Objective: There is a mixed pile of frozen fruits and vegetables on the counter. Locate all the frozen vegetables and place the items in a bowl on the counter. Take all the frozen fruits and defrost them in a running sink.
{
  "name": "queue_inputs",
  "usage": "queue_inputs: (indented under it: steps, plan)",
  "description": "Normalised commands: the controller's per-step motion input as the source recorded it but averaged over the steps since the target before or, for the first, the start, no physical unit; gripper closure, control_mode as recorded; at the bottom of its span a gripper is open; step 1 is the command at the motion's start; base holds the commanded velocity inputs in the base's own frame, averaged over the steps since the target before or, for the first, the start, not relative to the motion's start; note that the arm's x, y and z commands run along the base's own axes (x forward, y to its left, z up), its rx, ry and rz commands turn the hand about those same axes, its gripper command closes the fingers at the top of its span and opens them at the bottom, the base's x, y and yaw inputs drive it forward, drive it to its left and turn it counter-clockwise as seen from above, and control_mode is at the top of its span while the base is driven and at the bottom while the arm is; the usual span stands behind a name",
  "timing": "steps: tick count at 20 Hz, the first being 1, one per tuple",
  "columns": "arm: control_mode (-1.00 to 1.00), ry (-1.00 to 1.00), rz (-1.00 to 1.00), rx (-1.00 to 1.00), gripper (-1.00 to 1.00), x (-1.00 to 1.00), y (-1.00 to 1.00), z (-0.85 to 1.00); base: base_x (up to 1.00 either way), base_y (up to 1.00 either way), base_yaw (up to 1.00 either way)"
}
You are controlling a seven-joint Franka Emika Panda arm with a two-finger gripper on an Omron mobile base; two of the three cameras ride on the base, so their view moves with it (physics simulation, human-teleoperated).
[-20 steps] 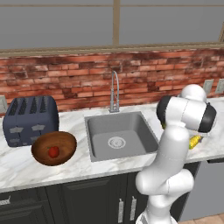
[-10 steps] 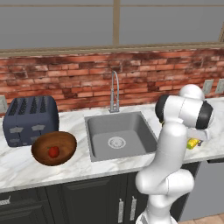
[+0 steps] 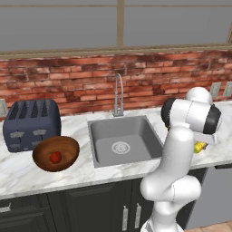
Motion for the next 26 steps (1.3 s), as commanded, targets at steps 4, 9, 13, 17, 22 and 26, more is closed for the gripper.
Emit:
queue_inputs:
  steps: [4,9,13,17,22,26]
  plan:
    - [-1.0,-0.09,0.04,0.0,1.0,-0.12,0.32,0.45,0.0,0.0,0.0]
    - [-1.0,-0.04,0.05,0.0,1.0,-0.07,0.38,0.34,0.0,0.0,0.0]
    - [-1.0,-0.03,0.08,0.0,1.0,-0.01,0.4,0.28,0.0,0.0,0.0]
    - [-1.0,0.0,0.1,0.0,1.0,0.01,0.41,0.24,0.0,0.0,0.0]
    - [-1.0,-0.04,0.12,0.0,1.0,-0.03,0.44,0.09,0.0,0.0,0.0]
    - [-1.0,-0.05,0.12,0.0,1.0,-0.07,0.43,0.06,0.0,0.0,0.0]
